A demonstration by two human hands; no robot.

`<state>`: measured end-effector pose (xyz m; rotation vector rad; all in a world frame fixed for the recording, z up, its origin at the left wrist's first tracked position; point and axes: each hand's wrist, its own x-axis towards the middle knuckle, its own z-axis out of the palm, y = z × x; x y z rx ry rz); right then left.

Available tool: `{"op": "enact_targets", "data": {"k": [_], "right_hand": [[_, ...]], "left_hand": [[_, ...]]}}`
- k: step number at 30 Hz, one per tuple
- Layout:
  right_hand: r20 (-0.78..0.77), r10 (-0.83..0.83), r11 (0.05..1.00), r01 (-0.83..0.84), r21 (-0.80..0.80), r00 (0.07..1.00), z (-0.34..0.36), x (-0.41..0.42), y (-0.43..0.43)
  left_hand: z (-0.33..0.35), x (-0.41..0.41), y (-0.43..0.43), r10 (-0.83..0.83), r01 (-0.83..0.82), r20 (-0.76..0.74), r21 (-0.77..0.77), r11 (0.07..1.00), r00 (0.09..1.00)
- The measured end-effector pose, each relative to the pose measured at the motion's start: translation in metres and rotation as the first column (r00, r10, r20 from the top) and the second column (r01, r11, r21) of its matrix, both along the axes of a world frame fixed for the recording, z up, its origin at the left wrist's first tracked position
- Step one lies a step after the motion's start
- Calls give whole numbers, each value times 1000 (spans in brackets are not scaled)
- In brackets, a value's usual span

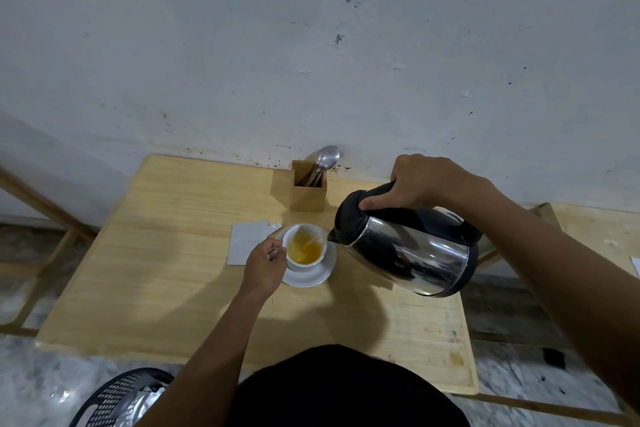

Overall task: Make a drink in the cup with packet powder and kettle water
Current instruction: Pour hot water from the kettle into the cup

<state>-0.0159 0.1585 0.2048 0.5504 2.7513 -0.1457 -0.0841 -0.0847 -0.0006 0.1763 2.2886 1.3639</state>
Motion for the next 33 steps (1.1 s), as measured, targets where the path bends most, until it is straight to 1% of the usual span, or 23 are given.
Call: {"op": "enact_targets", "data": {"k": [9, 16, 26, 33], "right_hand": [[-17, 21, 1000, -21, 18, 1000, -1, 0, -2], [-29, 7, 1000, -7, 29, 1000, 1, 3, -4], [-29, 10, 999, -9, 33, 1000, -4, 6, -6], [-46, 27, 998, -24, 63, 999, -5, 8, -8]], "left_hand": [[0, -1, 1, 5, -5, 13, -15, 1000, 1000], [-2, -2, 0, 10, -9, 30, -18, 1000, 999], [-5, -4, 0, 18, -18, 51, -3, 1000, 999], [-6, -4, 0, 20, -21, 59, 14, 1000, 998]]}}
